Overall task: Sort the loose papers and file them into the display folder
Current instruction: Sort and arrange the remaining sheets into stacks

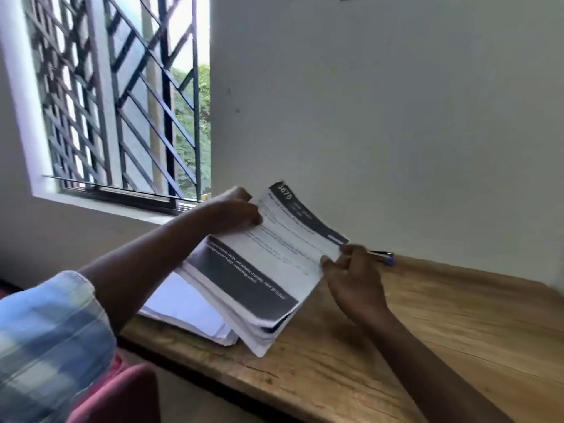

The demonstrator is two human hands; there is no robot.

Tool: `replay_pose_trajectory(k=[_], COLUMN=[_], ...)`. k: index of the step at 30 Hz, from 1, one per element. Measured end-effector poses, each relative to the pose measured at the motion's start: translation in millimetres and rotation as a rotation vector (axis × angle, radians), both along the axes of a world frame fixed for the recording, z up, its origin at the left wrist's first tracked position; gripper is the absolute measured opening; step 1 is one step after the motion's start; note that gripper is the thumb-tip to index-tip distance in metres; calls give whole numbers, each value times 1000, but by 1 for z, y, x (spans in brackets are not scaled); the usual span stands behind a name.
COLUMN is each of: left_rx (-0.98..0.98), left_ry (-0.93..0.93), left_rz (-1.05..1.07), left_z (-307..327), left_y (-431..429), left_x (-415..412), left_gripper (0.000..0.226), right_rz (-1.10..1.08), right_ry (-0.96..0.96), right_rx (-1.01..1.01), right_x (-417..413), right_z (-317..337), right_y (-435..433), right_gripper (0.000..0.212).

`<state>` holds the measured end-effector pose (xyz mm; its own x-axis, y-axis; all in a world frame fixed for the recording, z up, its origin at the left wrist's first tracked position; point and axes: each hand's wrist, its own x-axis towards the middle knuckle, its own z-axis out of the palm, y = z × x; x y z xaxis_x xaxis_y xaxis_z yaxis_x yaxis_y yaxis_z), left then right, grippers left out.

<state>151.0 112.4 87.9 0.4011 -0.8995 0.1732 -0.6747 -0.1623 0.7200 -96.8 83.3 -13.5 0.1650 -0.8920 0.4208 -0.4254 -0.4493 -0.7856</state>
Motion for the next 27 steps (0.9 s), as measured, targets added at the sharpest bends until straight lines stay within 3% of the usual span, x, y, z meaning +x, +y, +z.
replay_pose_trajectory(k=[4,9,12,17,21,24,27], left_rx=[111,291,277,228,243,248,187], left_ry=[-64,-266,-247,-308,-380,-248,17], left_rz=[178,298,277,272,250,230,180], left_z=[-32,-72,-82,-86,-83,-78,-78], left_y=[17,26,28,31,31,31,29], left_x=[65,109,110,92,75,74,81], left_gripper=[26,31,41,49,44,46,46], right_rz=[60,12,-66,-61,-33,23,139], right_ry=[189,540,612,592,534,369,91], right_rx=[199,138,91,174,203,308,453], right_x=[45,80,88,88,85,81,75], right_z=[-10,-12,-14,-7,-6,-4,-3], right_y=[13,28,29,26,25,16,1], right_gripper=[36,47,55,57,74,95,119])
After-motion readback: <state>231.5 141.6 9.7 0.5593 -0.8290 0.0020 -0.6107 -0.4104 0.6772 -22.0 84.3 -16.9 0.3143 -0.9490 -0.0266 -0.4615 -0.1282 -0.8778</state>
